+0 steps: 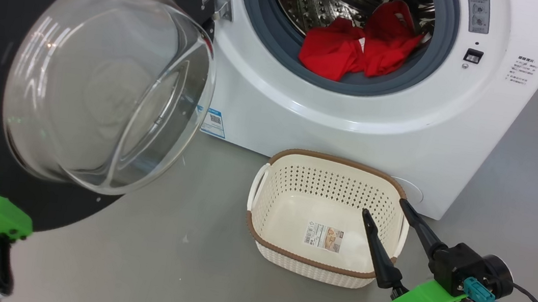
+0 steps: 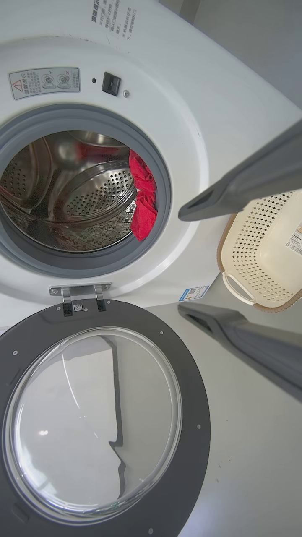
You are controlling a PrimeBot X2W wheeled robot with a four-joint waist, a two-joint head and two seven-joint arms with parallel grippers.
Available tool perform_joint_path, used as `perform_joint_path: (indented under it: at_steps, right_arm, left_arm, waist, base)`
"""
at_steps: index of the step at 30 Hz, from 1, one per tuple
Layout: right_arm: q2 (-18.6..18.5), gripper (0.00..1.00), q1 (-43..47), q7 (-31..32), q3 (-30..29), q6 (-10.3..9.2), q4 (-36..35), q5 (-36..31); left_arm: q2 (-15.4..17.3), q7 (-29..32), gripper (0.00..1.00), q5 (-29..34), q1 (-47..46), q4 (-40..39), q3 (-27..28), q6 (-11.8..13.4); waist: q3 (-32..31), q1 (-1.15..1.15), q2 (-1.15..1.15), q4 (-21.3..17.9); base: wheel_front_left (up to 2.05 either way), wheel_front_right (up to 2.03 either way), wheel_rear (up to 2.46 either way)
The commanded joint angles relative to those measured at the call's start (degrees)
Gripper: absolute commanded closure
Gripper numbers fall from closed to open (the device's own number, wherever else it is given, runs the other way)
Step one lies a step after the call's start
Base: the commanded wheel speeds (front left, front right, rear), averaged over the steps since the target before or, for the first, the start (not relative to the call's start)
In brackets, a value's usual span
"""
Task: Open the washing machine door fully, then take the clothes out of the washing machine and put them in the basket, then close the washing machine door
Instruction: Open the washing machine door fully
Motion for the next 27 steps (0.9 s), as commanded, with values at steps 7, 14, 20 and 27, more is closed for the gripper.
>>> perform_joint_path:
  at_steps: [7,14,20,27]
  right_arm:
    - [0.2,0.0,-0.7,0.4,1.0,0.35,-2.4,-1.0]
    - [0.2,0.0,-0.9,0.5,0.8,0.35,-2.7,-1.1]
    - [0.2,0.0,-1.1,0.2,0.5,0.35,-2.4,-0.5]
    - [0.2,0.0,-1.5,-0.8,0.0,0.35,-1.4,0.6]
  left_arm:
    - [3.2,-0.7,1.0,1.4,-4.3,1.7,7.6,-2.0]
    - [2.1,-0.7,1.0,3.1,-4.0,1.1,10.4,-2.7]
    - [-0.4,-0.7,0.8,4.5,-2.4,-2.4,11.6,-3.7]
    - [-2.5,-0.7,0.39,6.9,0.4,-10.1,10.8,-3.6]
  waist:
    - [0.9,0.0,0.0,-0.8]
    - [1.4,0.0,0.0,-1.1]
    - [1.4,0.0,0.0,-1.1]
    - [0.8,0.0,0.0,-1.7]
  base:
    - [0.0,0.0,0.0]
    - [0.0,0.0,0.0]
    - [0.0,0.0,0.0]
    - [0.0,0.0,0.0]
